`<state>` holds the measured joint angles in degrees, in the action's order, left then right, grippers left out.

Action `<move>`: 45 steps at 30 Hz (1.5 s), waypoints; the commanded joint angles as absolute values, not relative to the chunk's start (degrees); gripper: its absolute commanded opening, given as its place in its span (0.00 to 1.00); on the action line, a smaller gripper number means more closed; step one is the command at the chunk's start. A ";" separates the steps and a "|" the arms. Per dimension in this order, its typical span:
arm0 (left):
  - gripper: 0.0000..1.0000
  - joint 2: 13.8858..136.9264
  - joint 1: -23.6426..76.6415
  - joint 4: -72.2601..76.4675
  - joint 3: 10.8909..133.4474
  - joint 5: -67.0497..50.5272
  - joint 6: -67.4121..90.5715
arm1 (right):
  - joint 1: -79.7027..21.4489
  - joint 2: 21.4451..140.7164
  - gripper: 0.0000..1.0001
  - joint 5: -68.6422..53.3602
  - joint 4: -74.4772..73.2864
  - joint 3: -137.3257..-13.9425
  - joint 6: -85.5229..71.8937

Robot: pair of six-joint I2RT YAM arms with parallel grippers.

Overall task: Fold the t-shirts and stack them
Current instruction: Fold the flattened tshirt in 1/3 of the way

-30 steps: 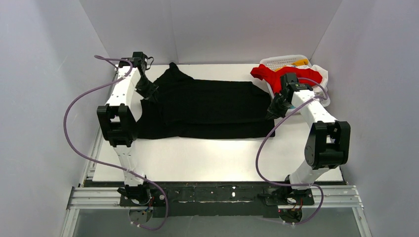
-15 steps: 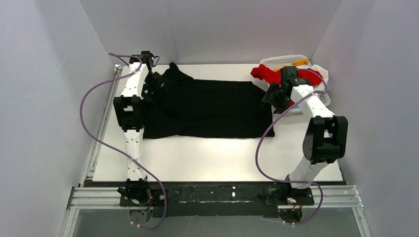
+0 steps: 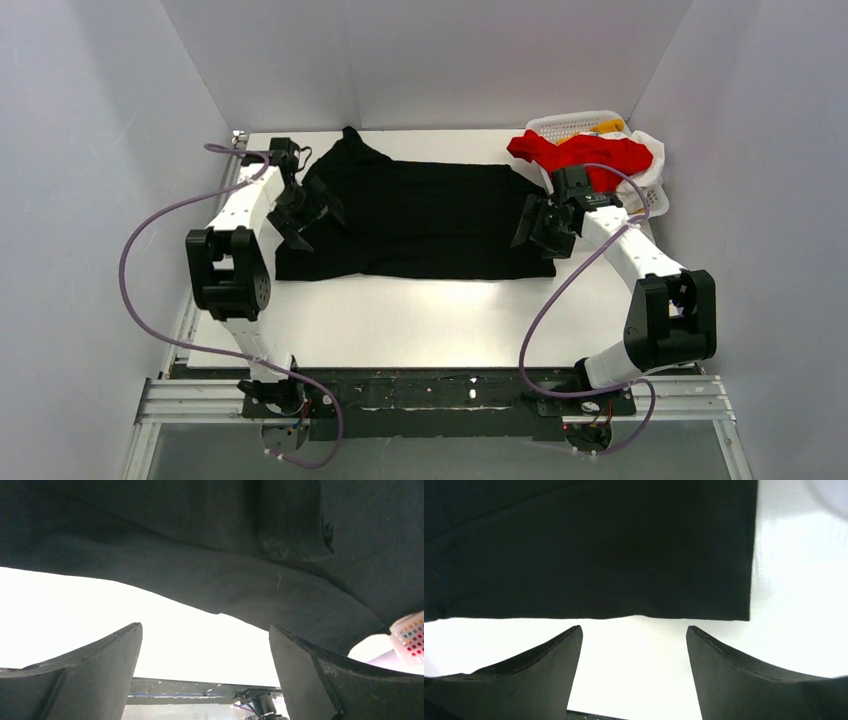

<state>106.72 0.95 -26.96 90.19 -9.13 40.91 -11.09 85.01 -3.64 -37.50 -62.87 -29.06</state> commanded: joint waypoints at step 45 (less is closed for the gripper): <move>0.98 116.43 0.98 -21.30 84.02 -15.67 33.86 | -18.90 103.14 0.84 -7.42 -25.54 -67.84 -30.92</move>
<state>119.50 0.49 -13.41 89.47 -16.97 35.53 -19.25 102.80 -6.83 -29.43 -70.22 -28.82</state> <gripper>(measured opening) 0.981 0.840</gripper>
